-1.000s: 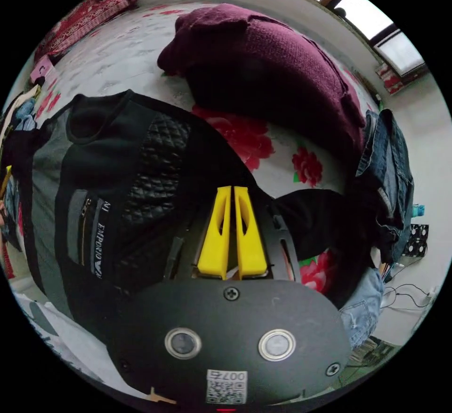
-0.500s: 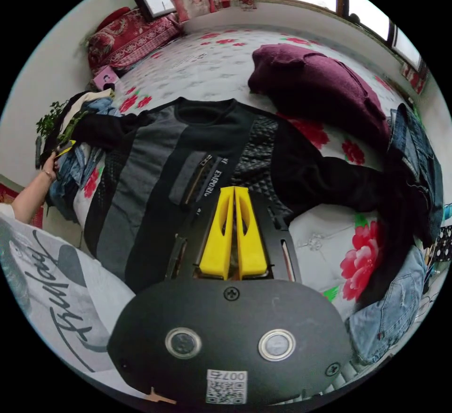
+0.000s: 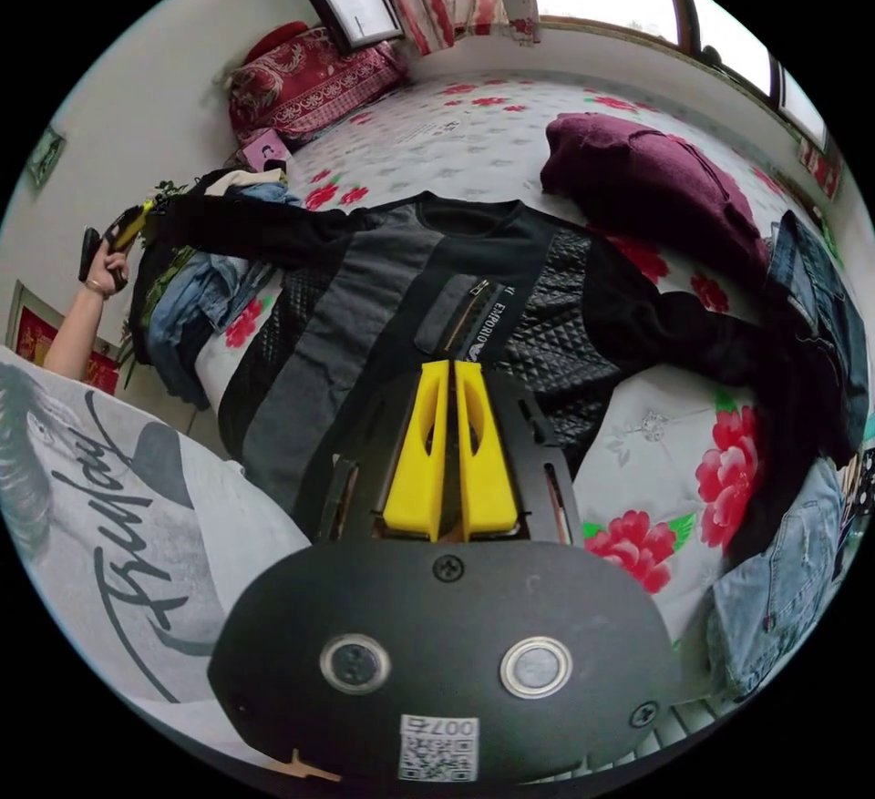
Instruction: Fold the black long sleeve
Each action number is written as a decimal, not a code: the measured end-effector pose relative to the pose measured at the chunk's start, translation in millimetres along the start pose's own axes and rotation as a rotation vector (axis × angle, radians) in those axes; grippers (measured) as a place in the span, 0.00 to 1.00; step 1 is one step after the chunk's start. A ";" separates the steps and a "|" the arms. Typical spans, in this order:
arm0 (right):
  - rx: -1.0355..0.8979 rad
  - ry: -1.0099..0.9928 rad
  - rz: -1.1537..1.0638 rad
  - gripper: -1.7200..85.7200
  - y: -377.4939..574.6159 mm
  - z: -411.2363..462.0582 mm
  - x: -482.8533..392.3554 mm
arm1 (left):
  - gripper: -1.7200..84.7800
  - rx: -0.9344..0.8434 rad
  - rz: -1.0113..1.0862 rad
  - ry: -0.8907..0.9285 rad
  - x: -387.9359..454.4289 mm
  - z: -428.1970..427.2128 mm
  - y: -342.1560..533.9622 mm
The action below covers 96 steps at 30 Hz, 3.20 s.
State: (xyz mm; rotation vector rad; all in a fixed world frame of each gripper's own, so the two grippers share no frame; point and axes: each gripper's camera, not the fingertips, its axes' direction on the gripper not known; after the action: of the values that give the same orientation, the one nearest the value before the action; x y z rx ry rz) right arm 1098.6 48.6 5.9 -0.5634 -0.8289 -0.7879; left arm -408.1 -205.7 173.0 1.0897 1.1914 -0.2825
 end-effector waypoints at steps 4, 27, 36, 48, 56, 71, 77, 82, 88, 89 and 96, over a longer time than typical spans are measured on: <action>0.015 -0.013 -0.030 0.02 14.5 -10.3 -5.8 | 0.01 0.130 0.015 0.106 17.6 -41.3 -7.8; -0.293 0.029 -0.134 0.08 171.6 17.2 -31.0 | 0.07 -0.456 0.587 0.570 330.8 172.4 128.9; -0.109 0.031 0.138 0.10 166.5 -29.9 28.5 | 0.10 -0.861 0.514 0.037 229.4 270.6 294.8; -0.024 0.196 0.109 0.13 22.3 -20.0 83.3 | 0.10 -0.814 0.413 -0.332 146.2 303.7 271.9; -0.293 0.176 -0.163 0.06 -38.2 44.0 76.7 | 0.08 -0.861 0.499 -0.350 144.9 395.6 233.9; -0.447 -0.065 -0.290 0.03 68.9 20.9 7.0 | 0.01 -0.835 0.268 -0.413 51.4 394.3 195.4; -0.226 -0.041 -0.116 0.06 52.5 -14.6 27.6 | 0.01 -0.719 0.246 -0.353 57.1 346.3 193.7; -0.282 -0.105 0.035 0.07 43.4 6.8 57.7 | 0.01 -0.747 0.255 -0.304 73.8 326.9 234.8; -0.049 0.109 0.268 0.10 28.4 -43.5 126.0 | 0.01 -0.874 0.311 -0.334 94.3 326.8 289.4; -0.023 0.168 0.305 0.10 24.8 -52.6 143.7 | 0.01 -0.889 0.319 -0.335 97.5 329.4 294.9; 0.066 0.400 0.454 0.13 -13.4 -83.9 240.8 | 0.01 -0.918 0.363 -0.353 114.7 348.3 295.8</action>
State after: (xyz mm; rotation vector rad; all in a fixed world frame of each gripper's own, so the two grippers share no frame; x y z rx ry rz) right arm 1227.3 -111.9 156.9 -0.4890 -0.3358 -0.4301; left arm 51.8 -297.2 219.7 0.3959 0.6505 0.3293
